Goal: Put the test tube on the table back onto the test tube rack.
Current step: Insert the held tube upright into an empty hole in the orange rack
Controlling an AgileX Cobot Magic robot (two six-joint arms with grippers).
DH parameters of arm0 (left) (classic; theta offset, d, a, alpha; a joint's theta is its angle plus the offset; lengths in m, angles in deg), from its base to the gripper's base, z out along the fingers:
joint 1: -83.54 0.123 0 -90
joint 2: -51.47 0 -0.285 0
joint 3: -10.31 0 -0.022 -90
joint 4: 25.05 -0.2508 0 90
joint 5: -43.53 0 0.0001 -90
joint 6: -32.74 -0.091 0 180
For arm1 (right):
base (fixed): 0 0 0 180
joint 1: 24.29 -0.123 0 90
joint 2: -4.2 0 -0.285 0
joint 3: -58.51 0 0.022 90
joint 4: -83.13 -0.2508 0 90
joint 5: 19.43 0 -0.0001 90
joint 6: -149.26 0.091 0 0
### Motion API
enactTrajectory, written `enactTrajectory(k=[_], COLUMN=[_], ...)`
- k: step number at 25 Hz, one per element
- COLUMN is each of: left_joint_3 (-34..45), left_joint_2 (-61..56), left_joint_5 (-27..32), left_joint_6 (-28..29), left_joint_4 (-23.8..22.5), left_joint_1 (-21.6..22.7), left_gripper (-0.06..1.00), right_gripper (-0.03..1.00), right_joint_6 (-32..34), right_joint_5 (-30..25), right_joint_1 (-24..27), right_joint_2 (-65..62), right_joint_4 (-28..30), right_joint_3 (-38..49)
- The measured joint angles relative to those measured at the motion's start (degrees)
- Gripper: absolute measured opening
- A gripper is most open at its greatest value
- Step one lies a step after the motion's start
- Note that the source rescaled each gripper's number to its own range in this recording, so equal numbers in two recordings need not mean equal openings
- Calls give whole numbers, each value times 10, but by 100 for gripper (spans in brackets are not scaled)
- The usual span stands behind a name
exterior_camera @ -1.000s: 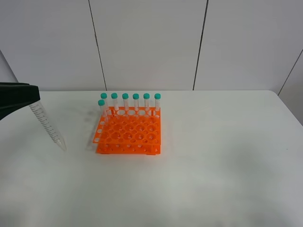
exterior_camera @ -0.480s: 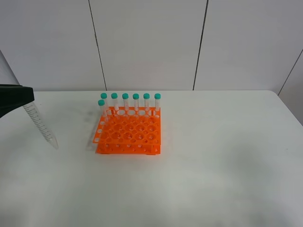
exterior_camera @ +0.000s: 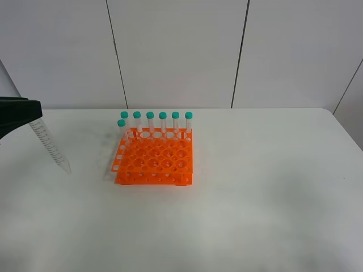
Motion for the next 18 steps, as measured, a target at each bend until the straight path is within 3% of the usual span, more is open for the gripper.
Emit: enactTrajectory(k=[11,18], left_joint_3=[0,0], left_joint_2=[25,55], left_joint_5=[-58,-121], left_joint_6=[101,242], left_joint_4=[-87,-217], left_joint_1=[-5,-79], left_gripper=[46,46], right_gripper=[38,38], right_joint_6=[0,0], right_joint_5=[0,0], right_joint_1=[0,0], right_joint_2=[0,0], right_joint_4=[0,0], right_joint_3=[0,0])
